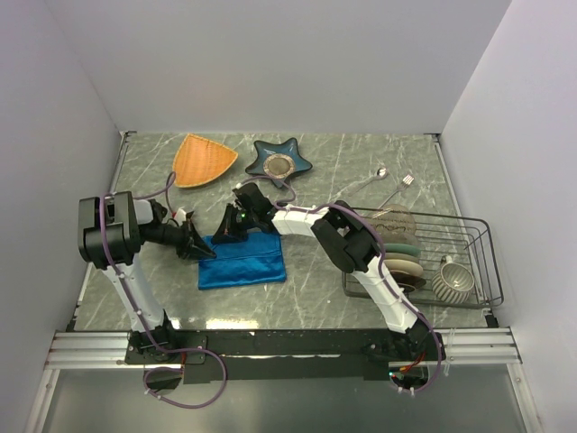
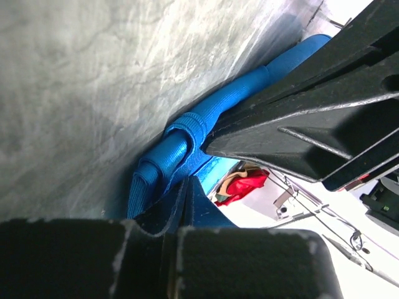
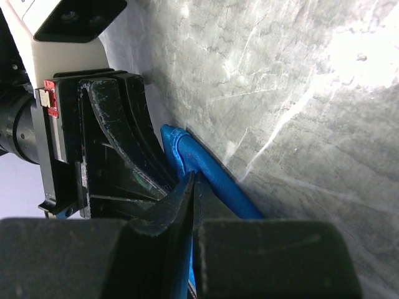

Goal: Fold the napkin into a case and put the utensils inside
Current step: Fold the lower triangle-folded napkin at the center of the board.

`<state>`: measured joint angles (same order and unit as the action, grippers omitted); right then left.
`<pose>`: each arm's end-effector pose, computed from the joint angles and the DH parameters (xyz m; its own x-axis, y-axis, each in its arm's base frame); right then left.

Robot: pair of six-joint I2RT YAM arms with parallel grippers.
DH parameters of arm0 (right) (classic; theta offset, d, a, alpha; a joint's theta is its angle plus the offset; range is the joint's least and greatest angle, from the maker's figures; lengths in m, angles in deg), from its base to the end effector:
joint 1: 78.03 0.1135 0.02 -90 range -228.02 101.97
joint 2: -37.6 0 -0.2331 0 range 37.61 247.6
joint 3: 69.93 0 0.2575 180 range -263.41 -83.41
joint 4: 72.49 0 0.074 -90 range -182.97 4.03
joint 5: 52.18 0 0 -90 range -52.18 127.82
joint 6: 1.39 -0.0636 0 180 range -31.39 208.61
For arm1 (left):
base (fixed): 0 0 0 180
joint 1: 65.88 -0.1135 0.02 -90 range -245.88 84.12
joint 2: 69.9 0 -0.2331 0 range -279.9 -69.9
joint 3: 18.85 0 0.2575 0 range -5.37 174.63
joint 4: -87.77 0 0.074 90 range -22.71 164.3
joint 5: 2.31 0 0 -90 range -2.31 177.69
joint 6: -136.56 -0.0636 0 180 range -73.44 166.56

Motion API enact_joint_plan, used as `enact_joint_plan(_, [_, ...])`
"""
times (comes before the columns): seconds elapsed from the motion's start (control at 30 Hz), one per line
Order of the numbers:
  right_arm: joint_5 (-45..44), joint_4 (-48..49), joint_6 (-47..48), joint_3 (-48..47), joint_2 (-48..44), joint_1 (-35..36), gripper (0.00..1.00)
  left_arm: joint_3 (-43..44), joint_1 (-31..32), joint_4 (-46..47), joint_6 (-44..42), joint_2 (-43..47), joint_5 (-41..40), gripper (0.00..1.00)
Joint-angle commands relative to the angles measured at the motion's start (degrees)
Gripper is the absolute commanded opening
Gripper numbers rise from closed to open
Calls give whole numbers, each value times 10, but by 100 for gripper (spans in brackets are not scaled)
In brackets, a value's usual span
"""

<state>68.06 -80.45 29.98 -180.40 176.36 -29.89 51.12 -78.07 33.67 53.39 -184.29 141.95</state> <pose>0.3272 0.4131 0.0689 -0.9862 0.0047 -0.1655 -0.1391 0.5187 0.8436 0.2882 0.0094 0.0356 -0.9312 -0.2722 0.2426 -0.3541 0.5168 -0.7794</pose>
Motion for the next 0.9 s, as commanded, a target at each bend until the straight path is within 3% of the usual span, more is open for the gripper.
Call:
enact_joint_plan(0.0, [-35,-45,29,12,8,5,7,-9,-6,20,-30,-14,-2,4])
enact_joint_plan(0.1, [-35,-47,31,7,8,6,6,3,-5,12,-62,64,79,8])
enact_joint_plan(0.23, [-33,-48,33,1,9,6,6,62,-6,-26,-135,156,44,5])
enact_joint_plan(0.33, [-32,-48,34,0,9,8,6,99,-6,-66,-168,141,-14,1])
enact_joint_plan(0.47, [-30,-49,36,0,7,7,7,114,-4,-127,-195,99,-25,1])
enact_joint_plan(0.73, [-26,-48,37,-5,9,8,7,96,30,-112,-166,91,-58,1])
enact_joint_plan(0.87, [-24,-46,40,-3,6,9,7,81,38,-86,-123,84,-128,1])
